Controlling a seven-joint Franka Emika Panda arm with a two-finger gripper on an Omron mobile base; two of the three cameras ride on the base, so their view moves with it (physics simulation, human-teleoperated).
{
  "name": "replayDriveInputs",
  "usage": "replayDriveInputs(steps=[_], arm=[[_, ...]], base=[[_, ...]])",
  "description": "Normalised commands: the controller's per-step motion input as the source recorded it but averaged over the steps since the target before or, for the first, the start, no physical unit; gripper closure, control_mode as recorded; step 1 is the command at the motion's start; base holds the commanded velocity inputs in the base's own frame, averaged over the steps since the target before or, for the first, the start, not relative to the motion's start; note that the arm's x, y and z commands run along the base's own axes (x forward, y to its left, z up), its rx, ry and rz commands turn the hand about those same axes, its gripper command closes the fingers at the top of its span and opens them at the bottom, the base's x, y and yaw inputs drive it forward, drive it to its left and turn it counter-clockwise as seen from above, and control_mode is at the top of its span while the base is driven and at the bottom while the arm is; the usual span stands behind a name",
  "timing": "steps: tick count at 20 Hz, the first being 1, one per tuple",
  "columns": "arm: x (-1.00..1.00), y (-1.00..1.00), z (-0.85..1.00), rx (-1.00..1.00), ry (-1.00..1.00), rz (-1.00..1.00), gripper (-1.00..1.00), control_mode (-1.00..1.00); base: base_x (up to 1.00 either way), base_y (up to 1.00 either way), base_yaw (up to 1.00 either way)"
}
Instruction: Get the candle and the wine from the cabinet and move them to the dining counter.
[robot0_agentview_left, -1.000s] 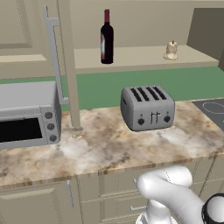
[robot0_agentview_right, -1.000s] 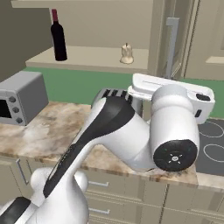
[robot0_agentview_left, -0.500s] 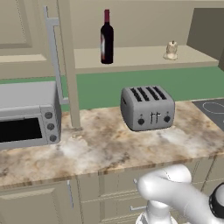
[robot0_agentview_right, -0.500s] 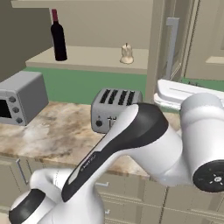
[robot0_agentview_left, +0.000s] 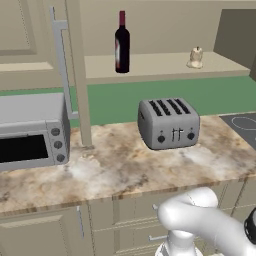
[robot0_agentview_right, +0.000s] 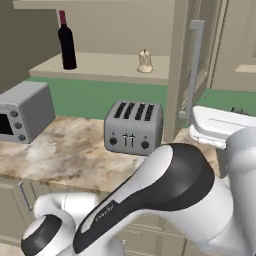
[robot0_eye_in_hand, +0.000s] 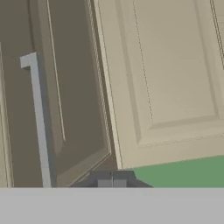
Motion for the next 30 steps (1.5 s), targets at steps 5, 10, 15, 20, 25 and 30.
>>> replayDriveInputs(steps=[5, 10, 15, 20, 25, 30], arm=[[-0.79, 0.84, -0.02, -0.04, 0.00, -0.06, 1.00, -1.00], [-0.18, 1.00, 0.00, -0.07, 0.00, -0.02, 1.00, -1.00], [0.05, 1.00, 0.00, -0.05, 0.03, 0.00, 1.00, -1.00], [0.20, 1.00, 0.00, -0.02, 0.11, 0.00, 1.00, -1.00], [0.02, 1.00, 0.00, -0.04, 0.15, 0.00, 1.00, -1.00], [0.04, 1.00, 0.00, -0.01, 0.17, 0.00, 1.00, -1.00]], base=[[0.00, 0.00, 0.00], [0.00, 0.00, 0.00], [0.00, 0.00, 0.00], [0.00, 0.00, 0.00], [0.00, 0.00, 0.00], [0.00, 0.00, 0.00]])
